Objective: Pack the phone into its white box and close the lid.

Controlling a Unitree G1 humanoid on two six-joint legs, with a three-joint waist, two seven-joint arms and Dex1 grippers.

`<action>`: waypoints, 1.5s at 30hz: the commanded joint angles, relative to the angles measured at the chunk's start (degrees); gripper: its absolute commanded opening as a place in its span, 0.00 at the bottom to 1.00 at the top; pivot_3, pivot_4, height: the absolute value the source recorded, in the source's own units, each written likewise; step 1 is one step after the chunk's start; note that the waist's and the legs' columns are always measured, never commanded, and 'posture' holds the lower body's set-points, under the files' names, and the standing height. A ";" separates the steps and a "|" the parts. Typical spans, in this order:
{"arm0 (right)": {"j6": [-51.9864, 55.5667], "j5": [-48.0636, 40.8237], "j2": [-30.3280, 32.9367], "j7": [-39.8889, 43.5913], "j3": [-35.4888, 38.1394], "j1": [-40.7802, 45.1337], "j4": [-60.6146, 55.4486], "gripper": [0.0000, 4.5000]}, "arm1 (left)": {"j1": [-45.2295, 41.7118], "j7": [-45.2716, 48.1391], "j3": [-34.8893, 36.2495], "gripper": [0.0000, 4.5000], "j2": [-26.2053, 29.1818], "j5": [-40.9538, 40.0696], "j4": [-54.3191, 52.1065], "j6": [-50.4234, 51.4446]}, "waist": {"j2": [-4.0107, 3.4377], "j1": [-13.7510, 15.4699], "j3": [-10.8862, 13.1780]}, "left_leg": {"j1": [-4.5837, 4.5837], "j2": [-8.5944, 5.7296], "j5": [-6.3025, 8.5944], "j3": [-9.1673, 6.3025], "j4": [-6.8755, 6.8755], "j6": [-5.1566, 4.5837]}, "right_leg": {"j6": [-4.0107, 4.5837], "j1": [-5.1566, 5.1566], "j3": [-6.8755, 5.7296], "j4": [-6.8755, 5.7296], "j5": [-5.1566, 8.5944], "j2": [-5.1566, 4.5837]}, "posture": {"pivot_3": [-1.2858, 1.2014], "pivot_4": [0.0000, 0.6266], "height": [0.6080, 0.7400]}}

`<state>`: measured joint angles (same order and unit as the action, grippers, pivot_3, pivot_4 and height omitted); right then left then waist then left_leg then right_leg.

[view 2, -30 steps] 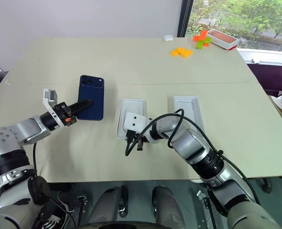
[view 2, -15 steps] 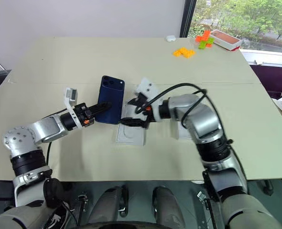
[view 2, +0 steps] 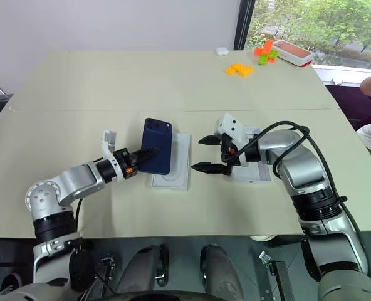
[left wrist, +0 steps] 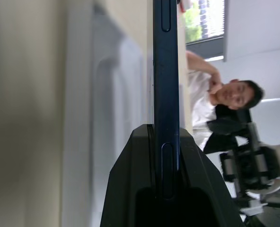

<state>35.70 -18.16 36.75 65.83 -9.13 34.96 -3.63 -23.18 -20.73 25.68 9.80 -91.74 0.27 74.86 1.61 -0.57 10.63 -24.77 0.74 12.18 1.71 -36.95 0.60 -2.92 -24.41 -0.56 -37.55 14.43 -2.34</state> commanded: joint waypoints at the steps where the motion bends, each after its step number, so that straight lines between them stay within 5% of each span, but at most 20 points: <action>1: -1.83 0.55 0.21 -0.44 -0.12 0.97 -0.08 0.98 | 0.59 -2.94 -3.49 0.00 1.14 -6.79 -2.60 -2.51 | 0.00 0.04 0.00 | 0.00 0.00 0.00 0.00 -0.08 -0.03 | 0.02 0.04 0.00 0.00 0.01 -0.01 | 0.52 0.24 1.00; 8: -2.57 1.05 -0.32 -1.17 -0.98 1.55 0.38 0.98 | 1.89 -2.66 -9.64 0.00 5.46 -9.84 -2.60 -5.61 | 0.00 0.08 0.00 | 0.00 -0.02 -0.05 0.00 -0.17 -0.13 | 0.18 0.09 0.02 0.00 0.06 -0.02 | 0.52 0.24 1.00; 33: -4.92 3.71 -1.11 -3.13 -2.86 2.36 0.97 0.98 | 2.06 -1.63 -16.94 0.00 3.81 -7.05 -3.99 -15.39 | -0.01 0.12 0.01 | -0.02 -0.02 -0.05 0.02 -0.14 -0.14 | 0.19 0.08 0.03 0.09 0.07 -0.02 | 0.52 0.24 1.00; 41: -5.35 4.30 -1.43 -3.42 -3.15 2.28 0.93 1.00 | 0.94 -1.36 -18.08 0.80 5.66 -8.72 -3.79 -13.87 | -0.01 0.13 0.01 | -0.03 -0.02 -0.05 0.02 -0.14 -0.14 | 0.18 0.08 0.02 0.10 0.07 -0.01 | 0.52 0.24 1.00; 45: -5.72 4.56 -1.89 -3.60 -3.16 2.38 1.32 1.00 | 0.19 -1.75 -18.41 0.80 8.39 -11.45 -4.41 -13.56 | -0.01 -0.08 0.01 | -0.03 -0.02 -0.05 0.02 -0.13 -0.14 | 0.18 0.08 0.03 0.10 0.07 0.00 | 0.52 0.24 1.00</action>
<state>31.24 -13.51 35.24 62.35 -12.77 36.08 -1.82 -21.78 -22.64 7.32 17.74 -100.51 -2.23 61.19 1.59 -0.65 10.65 -24.80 0.73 12.13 1.73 -37.07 0.46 -2.74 -24.33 -0.53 -37.46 14.51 -2.34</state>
